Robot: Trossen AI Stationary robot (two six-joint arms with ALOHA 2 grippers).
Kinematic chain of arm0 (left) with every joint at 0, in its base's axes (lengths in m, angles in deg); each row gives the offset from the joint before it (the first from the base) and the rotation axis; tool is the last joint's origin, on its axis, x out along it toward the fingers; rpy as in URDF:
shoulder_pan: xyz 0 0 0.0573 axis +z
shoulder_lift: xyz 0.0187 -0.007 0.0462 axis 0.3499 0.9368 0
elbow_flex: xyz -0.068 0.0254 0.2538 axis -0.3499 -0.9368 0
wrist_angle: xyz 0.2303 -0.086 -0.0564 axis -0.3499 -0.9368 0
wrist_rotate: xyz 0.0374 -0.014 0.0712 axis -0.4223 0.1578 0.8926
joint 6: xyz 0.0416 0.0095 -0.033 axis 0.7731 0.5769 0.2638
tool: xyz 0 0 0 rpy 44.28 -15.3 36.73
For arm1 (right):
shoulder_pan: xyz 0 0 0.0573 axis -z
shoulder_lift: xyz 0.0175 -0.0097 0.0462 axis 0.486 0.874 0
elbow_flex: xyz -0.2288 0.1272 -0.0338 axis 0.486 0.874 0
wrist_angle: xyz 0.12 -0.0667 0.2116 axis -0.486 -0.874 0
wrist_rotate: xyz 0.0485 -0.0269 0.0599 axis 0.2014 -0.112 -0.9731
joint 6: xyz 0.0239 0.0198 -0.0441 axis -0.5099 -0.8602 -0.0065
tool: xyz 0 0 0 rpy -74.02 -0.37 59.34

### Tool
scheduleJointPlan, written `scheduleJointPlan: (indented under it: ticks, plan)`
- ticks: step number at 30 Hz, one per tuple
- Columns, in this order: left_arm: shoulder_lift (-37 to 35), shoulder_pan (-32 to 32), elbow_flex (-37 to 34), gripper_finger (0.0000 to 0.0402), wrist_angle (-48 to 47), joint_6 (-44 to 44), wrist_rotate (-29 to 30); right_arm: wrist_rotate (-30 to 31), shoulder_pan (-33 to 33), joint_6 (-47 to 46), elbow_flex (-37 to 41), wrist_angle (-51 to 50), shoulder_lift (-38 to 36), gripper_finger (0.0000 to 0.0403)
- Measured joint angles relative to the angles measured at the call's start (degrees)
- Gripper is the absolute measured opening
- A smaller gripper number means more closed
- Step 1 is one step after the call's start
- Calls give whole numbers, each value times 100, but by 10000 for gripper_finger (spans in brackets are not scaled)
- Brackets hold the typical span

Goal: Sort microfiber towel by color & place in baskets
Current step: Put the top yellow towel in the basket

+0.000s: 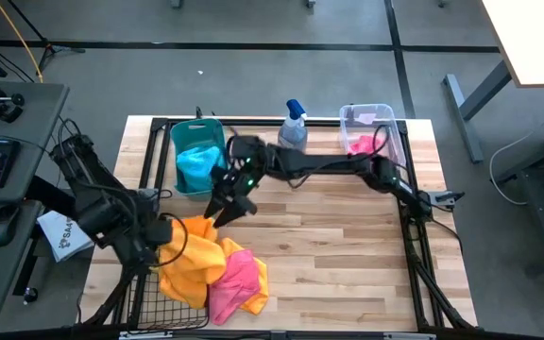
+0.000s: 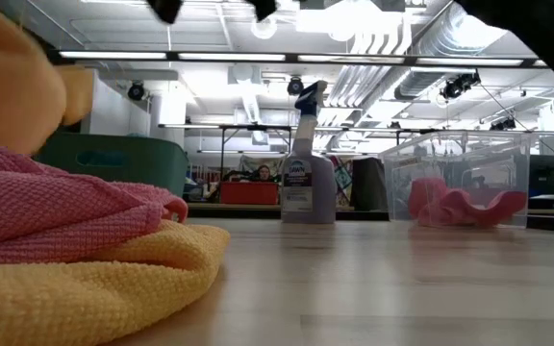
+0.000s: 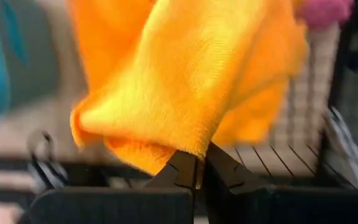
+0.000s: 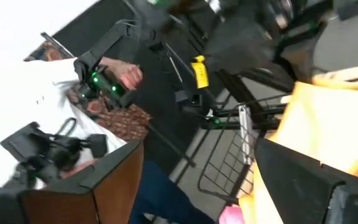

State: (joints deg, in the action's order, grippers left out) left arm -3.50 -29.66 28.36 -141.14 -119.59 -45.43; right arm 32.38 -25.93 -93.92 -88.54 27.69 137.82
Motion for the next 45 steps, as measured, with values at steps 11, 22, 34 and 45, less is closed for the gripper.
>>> scheduleJointPlan:
  ticks: [11,22,34,45]
  plan:
    - [-256,-1179,0,0,-188,-2050,-3476,607,202,2030,-9,-2349,-1102,305]
    - [-456,-652,7,0,2248,-1860,-1051,1411,209,2963,-9,-3766,-1548,305]
    - [420,-129,2,0,3110,-871,-1255,1576,261,3201,-4,-4174,-1591,305]
    - [306,-603,-295,0,735,-1986,-374,1576,261,3475,-4,-5267,-1591,305]
